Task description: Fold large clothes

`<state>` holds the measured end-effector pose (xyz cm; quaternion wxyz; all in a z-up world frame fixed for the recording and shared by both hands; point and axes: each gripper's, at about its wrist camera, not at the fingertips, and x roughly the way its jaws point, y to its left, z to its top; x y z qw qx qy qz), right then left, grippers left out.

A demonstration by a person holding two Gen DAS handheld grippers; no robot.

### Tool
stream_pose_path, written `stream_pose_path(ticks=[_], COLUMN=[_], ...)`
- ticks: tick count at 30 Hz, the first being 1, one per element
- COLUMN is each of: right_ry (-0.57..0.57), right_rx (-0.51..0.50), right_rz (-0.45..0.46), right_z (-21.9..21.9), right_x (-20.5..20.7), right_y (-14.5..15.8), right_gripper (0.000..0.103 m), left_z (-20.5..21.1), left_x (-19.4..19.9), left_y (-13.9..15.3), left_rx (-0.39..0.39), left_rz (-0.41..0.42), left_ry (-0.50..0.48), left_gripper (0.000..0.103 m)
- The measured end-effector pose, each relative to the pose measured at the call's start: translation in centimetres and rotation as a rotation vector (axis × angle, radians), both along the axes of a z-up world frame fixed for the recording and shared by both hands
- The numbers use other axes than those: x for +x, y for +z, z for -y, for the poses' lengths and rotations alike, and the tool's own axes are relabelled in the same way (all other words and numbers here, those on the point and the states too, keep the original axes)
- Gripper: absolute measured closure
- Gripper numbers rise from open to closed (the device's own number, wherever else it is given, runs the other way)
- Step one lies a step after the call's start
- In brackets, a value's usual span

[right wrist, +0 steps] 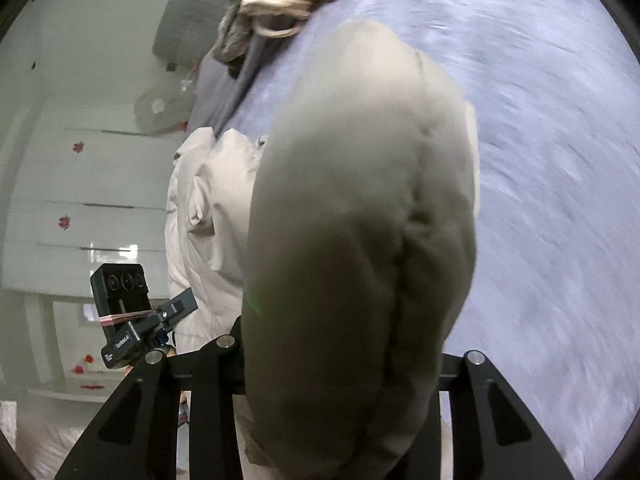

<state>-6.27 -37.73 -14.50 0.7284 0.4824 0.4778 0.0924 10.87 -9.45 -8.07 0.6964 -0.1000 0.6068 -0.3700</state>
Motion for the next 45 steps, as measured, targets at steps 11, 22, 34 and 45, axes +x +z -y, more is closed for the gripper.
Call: stream_pose_path(ticks=[11,22,34,45], right_ry=[0.067,0.041,-0.031,-0.089], right_rx=[-0.045,-0.095,-0.322,-0.533], right_rz=[0.021,-0.05,-0.099,0.052], right_z=[-3.4,-1.7,-1.7,-4.2], right_x=[14.9,16.4,12.3,11.8], right_y=[-2.6,-7.0,-1.0,5.8], right_gripper=[0.061,0.045,0.042,0.081], left_z=[-2.0,-1.5,-1.6,-3.0], left_x=[11.1,9.8,9.0,8.6], left_y=[-5.3,-7.8,-6.2,-1.8], left_rx=[0.124,0.187,0.288,0.356], left_rz=[0.082,0.153,0.209,0.389], left_ry=[0.125,0.152,0.173,0.276], left_gripper=[0.025,0.014,0.014,0.014])
